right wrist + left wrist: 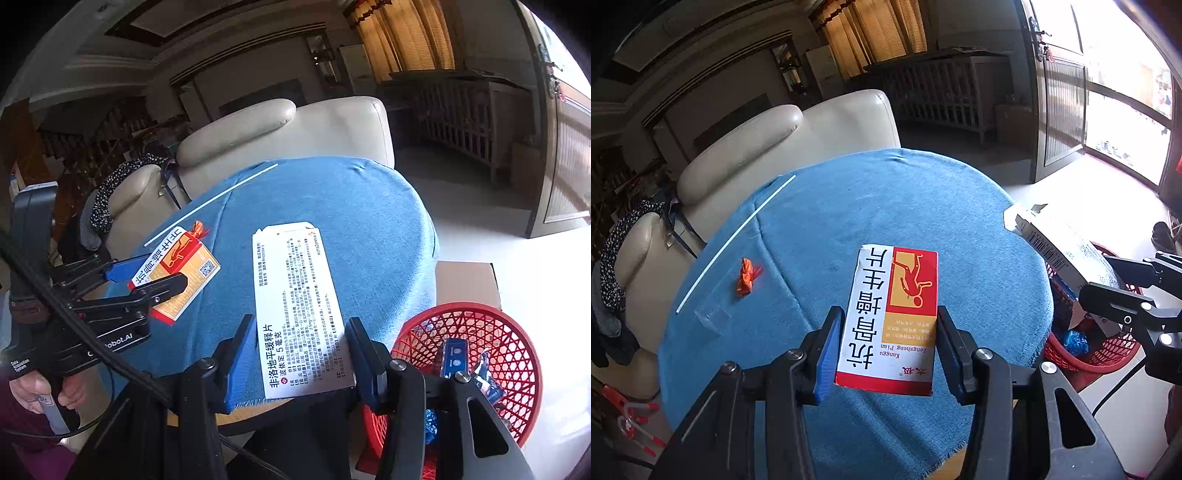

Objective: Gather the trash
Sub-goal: 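Carry the white box with the right tool while the left carries the red-and-white box to the basket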

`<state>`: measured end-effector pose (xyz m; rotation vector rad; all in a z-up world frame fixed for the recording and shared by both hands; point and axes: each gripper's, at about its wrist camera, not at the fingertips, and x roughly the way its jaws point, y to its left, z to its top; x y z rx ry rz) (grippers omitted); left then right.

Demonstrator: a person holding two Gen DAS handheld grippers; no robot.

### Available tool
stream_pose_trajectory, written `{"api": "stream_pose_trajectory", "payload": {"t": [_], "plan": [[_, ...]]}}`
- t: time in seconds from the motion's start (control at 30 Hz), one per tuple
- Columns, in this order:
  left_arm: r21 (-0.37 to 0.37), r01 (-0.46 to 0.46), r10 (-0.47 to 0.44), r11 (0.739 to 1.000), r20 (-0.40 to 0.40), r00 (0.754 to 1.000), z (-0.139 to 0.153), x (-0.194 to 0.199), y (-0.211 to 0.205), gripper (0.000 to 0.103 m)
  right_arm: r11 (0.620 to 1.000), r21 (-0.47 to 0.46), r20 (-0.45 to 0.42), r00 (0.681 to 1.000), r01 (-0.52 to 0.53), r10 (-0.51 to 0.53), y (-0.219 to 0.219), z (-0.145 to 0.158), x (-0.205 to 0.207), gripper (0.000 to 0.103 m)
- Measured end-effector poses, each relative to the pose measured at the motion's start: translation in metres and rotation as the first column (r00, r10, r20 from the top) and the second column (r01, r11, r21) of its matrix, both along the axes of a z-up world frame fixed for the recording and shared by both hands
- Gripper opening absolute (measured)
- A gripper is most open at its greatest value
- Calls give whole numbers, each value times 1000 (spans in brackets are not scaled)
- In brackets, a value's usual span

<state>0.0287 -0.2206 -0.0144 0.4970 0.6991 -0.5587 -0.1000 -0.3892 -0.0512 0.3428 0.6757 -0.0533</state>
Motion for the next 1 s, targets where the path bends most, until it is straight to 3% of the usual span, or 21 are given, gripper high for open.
{"api": "stream_pose_trajectory", "payload": {"t": [1.0], "plan": [[28,94,-94,995,23,995,1,-13,-44,50,994,18,3,995,103,-103,-30,-4,-33,52]]}}
